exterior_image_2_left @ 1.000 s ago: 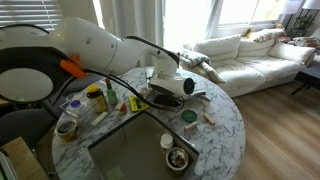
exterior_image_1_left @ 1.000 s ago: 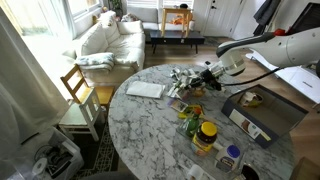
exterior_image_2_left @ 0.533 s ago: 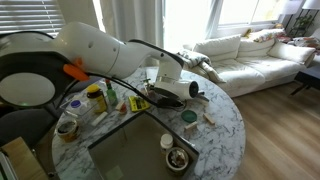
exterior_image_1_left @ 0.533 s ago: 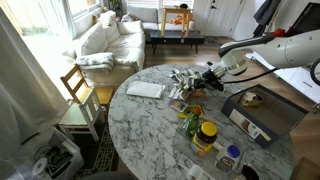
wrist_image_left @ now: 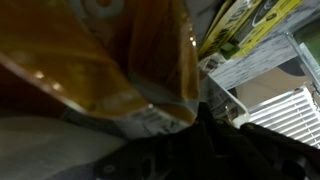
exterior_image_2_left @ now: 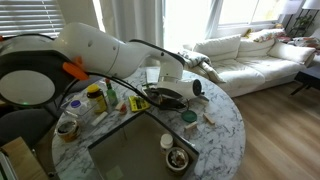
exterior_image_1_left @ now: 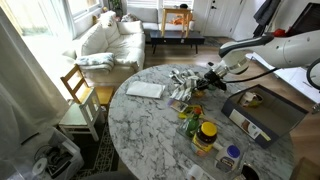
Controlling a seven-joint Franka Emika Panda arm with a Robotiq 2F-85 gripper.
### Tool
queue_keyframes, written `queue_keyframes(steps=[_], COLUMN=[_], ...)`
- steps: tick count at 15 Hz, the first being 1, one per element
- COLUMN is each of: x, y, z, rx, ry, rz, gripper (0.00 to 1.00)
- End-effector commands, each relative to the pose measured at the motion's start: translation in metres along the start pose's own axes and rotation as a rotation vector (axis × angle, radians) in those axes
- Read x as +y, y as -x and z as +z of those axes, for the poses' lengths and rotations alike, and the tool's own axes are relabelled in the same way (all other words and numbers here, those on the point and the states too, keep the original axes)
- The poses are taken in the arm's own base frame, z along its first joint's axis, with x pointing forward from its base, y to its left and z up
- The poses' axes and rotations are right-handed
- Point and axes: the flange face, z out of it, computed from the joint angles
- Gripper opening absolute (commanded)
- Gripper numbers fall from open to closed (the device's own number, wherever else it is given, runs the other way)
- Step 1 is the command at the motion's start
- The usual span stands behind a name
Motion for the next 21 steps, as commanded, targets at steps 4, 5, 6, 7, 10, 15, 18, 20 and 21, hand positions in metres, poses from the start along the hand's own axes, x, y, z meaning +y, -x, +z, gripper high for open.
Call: queue_keyframes(steps=[4,5,6,7,10,15,18,20,21], x=[0.008,0.009,0.011,0.012,0.018,0.022,0.022,0.021,0.021], y=[0.004,0.0,-0.002,-0.004,-0.006,-0.001,0.003,0.005,0.005], z=[0.002,0.001,0.0,0.0,0.0,0.005,0.003,0.001,0.0], rx=[-0.11,-0.086,-0.067,-0.044,0.019,0.073,0.058,0.048,0.042], ry=[0.014,0.031,0.05,0.064,0.117,0.15,0.147,0.145,0.141], rz=[0.025,0.023,0.025,0.029,0.057,0.08,0.081,0.081,0.08], gripper=[0.01,0.01,0.01,0.01,0.01,0.29,0.43,0.58,0.65])
